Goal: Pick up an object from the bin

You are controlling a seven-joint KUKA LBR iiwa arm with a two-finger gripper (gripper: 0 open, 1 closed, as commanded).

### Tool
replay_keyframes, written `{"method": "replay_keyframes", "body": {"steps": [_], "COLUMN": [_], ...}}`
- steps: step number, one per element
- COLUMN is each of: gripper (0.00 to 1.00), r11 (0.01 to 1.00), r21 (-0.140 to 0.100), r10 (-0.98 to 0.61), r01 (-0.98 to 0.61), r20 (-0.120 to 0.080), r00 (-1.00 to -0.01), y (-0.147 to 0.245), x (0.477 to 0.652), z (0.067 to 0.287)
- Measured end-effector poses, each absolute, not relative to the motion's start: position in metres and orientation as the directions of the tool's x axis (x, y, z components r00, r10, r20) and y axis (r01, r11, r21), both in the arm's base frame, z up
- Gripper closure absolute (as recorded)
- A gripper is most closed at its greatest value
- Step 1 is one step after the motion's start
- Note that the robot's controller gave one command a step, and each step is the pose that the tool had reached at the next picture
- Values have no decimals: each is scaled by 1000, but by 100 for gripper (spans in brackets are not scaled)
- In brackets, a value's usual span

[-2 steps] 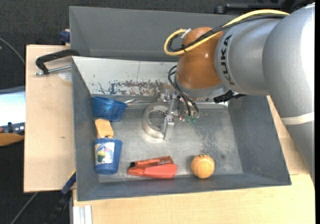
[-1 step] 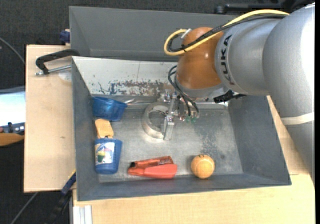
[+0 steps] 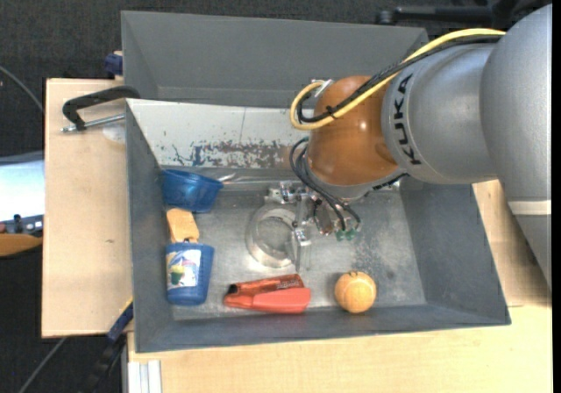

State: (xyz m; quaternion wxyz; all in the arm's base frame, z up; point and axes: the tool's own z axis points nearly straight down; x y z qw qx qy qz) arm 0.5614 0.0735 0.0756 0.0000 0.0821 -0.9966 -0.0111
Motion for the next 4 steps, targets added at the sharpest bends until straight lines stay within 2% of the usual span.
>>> {"method": "replay_keyframes", "body": {"steps": [4], "gripper": [100], "r11": [986], "r21": [23], "r10": [-163], "r01": [-163], "r20": [-1], "r00": [-987], "y": [73], "x": [562], "z": [76]}}
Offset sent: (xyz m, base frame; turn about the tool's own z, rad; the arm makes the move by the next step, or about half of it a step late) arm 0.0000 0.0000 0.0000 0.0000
